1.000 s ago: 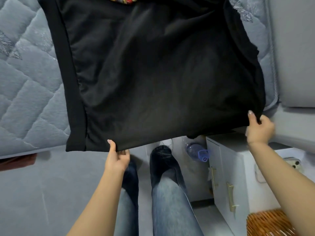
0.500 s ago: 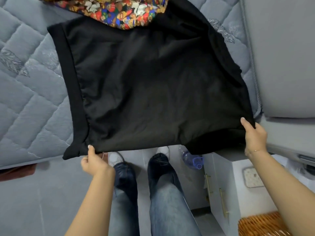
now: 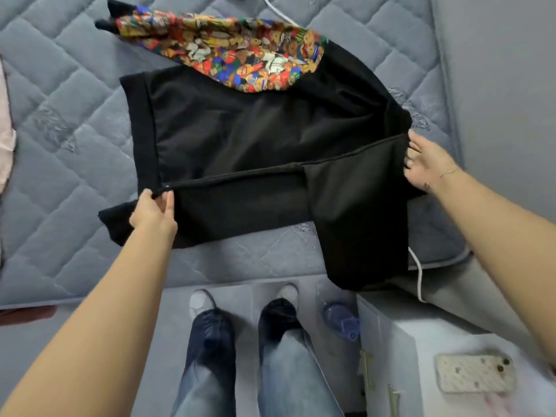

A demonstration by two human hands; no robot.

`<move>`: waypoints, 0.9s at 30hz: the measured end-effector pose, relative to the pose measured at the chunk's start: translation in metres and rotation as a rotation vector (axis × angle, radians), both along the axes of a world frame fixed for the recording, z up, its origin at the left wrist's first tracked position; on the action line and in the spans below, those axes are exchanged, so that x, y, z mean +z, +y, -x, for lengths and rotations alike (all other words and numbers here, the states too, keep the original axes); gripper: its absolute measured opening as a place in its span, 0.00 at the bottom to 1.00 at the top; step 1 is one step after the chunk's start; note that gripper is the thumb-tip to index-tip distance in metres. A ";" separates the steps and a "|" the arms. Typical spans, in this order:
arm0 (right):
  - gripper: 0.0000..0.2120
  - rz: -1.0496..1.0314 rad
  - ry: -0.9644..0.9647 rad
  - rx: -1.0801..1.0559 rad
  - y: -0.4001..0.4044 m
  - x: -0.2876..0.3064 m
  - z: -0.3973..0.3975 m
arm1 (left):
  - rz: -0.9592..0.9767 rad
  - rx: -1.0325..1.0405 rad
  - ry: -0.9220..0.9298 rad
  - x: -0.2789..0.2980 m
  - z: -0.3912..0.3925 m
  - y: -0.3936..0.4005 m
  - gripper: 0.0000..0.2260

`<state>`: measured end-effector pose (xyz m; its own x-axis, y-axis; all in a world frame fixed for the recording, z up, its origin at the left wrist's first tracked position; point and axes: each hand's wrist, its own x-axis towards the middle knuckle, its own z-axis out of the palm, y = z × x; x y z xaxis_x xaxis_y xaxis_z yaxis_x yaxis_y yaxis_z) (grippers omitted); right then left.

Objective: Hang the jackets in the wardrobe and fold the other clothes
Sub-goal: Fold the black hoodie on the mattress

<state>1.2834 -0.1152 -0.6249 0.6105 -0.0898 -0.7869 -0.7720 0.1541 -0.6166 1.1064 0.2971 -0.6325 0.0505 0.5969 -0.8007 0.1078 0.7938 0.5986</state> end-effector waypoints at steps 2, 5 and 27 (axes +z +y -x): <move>0.16 0.092 -0.013 0.125 0.010 -0.021 -0.004 | 0.076 -0.177 0.059 -0.020 0.010 0.005 0.19; 0.38 0.469 -0.111 0.344 0.024 -0.046 0.017 | -0.074 -0.467 0.166 -0.037 0.033 0.009 0.19; 0.29 1.000 -0.314 1.483 0.161 -0.067 0.188 | -0.688 -0.882 0.057 -0.037 0.142 0.075 0.04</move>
<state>1.0953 0.0459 -0.6922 0.7138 0.2921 -0.6365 0.2407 -0.9558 -0.1686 0.9647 0.3721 -0.6696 0.6483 0.6869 -0.3285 0.5107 -0.0724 0.8567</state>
